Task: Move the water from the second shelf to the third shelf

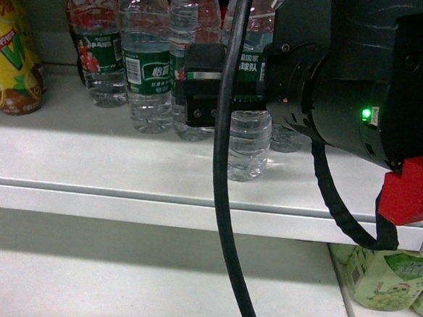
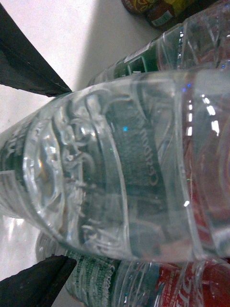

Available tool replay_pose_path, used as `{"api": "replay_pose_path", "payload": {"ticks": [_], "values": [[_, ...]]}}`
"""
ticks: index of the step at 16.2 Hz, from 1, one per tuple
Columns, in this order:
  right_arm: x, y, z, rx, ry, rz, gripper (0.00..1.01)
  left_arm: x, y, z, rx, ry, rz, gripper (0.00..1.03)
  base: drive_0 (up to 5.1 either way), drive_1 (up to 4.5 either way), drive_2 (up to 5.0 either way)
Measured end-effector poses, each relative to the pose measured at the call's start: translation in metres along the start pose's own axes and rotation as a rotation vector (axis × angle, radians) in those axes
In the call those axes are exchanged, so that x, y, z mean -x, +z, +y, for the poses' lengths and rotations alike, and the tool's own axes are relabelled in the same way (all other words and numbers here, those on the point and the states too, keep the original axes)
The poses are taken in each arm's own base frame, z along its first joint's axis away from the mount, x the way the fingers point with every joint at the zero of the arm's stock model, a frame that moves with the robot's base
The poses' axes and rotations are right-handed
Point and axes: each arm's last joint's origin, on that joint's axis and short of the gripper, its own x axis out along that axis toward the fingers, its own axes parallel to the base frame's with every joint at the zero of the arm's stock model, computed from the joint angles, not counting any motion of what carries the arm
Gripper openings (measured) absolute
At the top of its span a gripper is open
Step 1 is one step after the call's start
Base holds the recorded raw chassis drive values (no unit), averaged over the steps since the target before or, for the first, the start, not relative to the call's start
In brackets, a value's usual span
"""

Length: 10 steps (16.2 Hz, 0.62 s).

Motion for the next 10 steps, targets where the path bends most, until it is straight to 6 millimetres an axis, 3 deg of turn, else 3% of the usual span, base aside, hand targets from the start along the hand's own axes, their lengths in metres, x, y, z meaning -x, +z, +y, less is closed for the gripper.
{"api": "replay_pose_path", "payload": {"ticks": [6, 10], "values": [[-0.015, 0.005, 0.007, -0.042, -0.02, -0.025, 0.98, 0.0, 0.0, 0.0, 0.0, 0.0, 0.0, 0.98, 0.0, 0.0, 0.0], [-0.014, 0.004, 0.014, -0.042, -0.025, -0.031, 0.6, 0.0, 0.0, 0.0, 0.0, 0.0, 0.0, 0.98, 0.0, 0.0, 0.0]]}}
